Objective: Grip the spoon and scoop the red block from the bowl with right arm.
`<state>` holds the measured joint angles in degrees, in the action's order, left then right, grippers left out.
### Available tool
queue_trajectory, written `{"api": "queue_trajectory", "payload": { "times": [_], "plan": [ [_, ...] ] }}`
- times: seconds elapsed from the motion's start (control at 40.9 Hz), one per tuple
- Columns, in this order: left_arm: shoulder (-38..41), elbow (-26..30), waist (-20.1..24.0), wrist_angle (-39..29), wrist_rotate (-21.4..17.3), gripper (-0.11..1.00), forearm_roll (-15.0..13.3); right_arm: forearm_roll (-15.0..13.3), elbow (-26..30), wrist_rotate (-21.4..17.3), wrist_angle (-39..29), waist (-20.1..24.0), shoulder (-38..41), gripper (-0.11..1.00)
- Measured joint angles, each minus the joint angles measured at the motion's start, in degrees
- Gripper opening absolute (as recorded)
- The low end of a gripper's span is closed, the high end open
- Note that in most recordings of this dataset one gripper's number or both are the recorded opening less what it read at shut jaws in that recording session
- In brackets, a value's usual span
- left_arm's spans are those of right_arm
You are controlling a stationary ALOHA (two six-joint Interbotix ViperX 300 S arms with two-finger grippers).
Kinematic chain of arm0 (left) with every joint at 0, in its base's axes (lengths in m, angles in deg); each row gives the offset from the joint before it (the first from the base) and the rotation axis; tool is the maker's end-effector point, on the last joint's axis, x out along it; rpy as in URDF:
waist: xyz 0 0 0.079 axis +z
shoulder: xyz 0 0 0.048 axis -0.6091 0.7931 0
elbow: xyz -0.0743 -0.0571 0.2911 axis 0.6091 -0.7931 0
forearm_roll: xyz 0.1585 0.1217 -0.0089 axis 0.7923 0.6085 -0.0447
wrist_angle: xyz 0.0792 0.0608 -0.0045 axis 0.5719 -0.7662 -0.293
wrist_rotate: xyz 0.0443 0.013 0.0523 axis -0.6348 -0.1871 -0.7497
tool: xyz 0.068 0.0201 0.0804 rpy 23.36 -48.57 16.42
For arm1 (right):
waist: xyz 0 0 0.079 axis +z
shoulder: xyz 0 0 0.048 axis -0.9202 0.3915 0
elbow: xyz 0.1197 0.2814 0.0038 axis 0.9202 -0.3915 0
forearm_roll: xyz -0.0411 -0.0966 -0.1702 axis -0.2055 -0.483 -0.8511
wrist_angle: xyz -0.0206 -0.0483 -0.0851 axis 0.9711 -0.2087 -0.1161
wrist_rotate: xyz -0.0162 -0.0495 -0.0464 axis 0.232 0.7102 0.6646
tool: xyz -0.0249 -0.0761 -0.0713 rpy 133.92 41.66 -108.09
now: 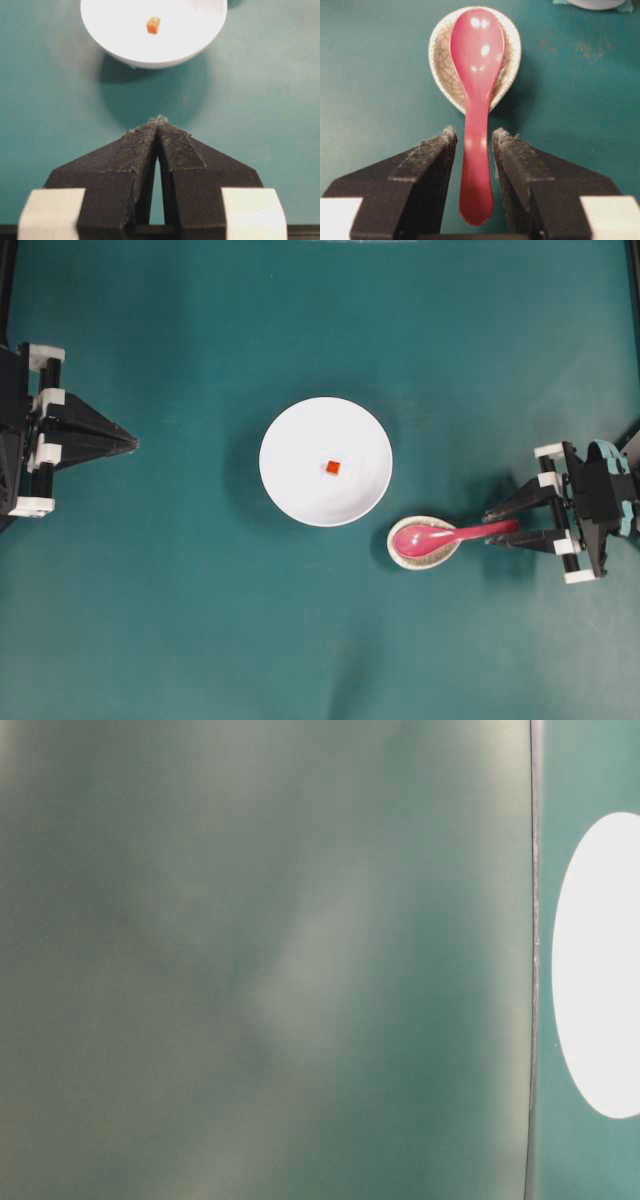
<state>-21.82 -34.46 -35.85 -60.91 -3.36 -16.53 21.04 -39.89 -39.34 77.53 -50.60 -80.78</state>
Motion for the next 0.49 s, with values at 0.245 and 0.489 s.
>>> {"api": "queue_trajectory", "payload": {
  "times": [0.245, 0.489],
  "plan": [
    [0.0, 0.1, 0.0, 0.0, -0.1, 0.00, 0.0, 0.0, -0.1, 0.0, 1.5, 0.0, 1.1, 0.43],
    [0.0, 0.0, 0.1, 0.0, -0.1, 0.00, -0.1, 0.0, -0.2, 0.0, 1.7, 0.0, 2.3, 0.43]
  ]
}}
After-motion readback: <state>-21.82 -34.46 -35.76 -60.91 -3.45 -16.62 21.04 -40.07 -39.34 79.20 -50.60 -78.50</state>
